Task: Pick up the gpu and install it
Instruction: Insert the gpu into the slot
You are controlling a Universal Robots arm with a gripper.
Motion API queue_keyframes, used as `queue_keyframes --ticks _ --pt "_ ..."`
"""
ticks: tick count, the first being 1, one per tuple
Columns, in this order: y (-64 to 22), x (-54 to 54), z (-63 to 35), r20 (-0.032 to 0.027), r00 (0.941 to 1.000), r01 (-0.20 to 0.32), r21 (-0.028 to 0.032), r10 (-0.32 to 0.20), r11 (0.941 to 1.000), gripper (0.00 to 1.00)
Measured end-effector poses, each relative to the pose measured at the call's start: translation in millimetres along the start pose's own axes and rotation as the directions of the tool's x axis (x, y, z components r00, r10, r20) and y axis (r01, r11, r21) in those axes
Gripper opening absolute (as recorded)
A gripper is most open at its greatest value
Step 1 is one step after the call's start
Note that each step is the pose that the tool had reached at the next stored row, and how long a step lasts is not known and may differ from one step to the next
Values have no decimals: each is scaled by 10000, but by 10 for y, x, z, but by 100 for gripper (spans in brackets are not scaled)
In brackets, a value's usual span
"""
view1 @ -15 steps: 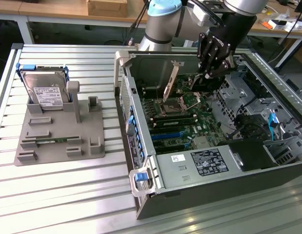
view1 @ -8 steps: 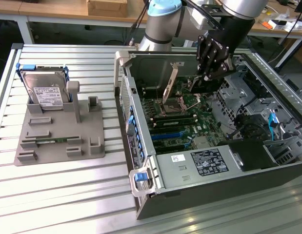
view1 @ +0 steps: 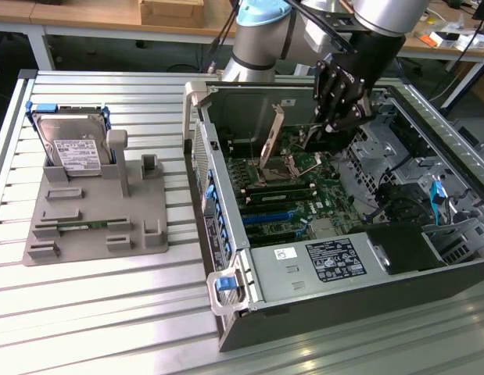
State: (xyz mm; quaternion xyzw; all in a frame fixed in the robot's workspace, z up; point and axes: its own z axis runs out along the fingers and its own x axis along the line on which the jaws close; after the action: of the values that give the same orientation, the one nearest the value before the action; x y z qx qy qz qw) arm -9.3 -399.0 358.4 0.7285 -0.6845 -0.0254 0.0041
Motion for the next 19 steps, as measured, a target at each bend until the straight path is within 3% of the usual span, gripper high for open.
queue_keyframes --ticks 19 --pt "-6 5 139 0 10000 -1 0 1 10000 27"
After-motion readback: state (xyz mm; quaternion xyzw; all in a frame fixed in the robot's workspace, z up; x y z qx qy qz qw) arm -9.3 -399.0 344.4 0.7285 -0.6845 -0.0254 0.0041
